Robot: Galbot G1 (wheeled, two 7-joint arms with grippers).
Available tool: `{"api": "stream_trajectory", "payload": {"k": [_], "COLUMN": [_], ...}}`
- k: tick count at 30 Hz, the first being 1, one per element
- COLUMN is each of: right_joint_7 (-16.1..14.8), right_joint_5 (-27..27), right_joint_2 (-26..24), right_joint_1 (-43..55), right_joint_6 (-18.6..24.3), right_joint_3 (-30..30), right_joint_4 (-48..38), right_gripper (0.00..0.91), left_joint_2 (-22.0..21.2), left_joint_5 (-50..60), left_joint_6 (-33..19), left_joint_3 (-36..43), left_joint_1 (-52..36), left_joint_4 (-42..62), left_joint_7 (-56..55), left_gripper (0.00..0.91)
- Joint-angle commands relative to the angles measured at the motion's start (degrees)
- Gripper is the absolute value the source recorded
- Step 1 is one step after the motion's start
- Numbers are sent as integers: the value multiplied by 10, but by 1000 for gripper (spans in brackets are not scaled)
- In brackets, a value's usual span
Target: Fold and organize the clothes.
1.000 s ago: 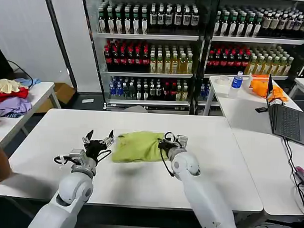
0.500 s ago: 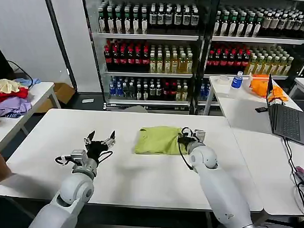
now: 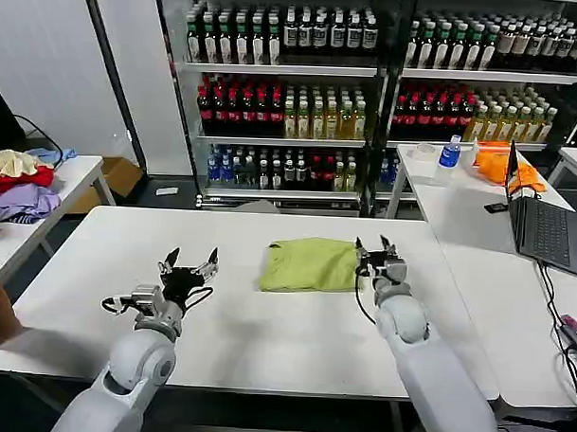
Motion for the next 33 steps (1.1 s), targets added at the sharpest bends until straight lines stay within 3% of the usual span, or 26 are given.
{"api": "stream_trajectory", "payload": {"k": [1, 8, 17, 28, 33], "right_joint_7": [2, 5, 5, 5, 4], "right_joint_5": [-97, -60, -59, -35, -54], "right_joint_2": [-31, -22, -7, -12, -13], "right_joint_1": [-195, -288, -338, -337, -341], "right_joint_6": [122, 92, 69, 50, 50], "right_joint_3": [71, 127, 170, 181, 179], "right_joint_4": [204, 316, 367, 379, 382], "right_gripper": [907, 907, 907, 907, 907], "left_joint_2": [3, 1, 13, 22, 28], "left_joint_5": [0, 2, 2, 18, 19], "left_joint_6": [0, 2, 3, 1, 2], "left_joint_3": [-1, -2, -5, -11, -22], "left_joint_1": [7, 13, 24, 48, 57], "left_joint_4": [-5, -14, -40, -73, -85], "left_joint_7": [0, 1, 18, 58, 66], "left_gripper": [907, 907, 907, 907, 907]}}
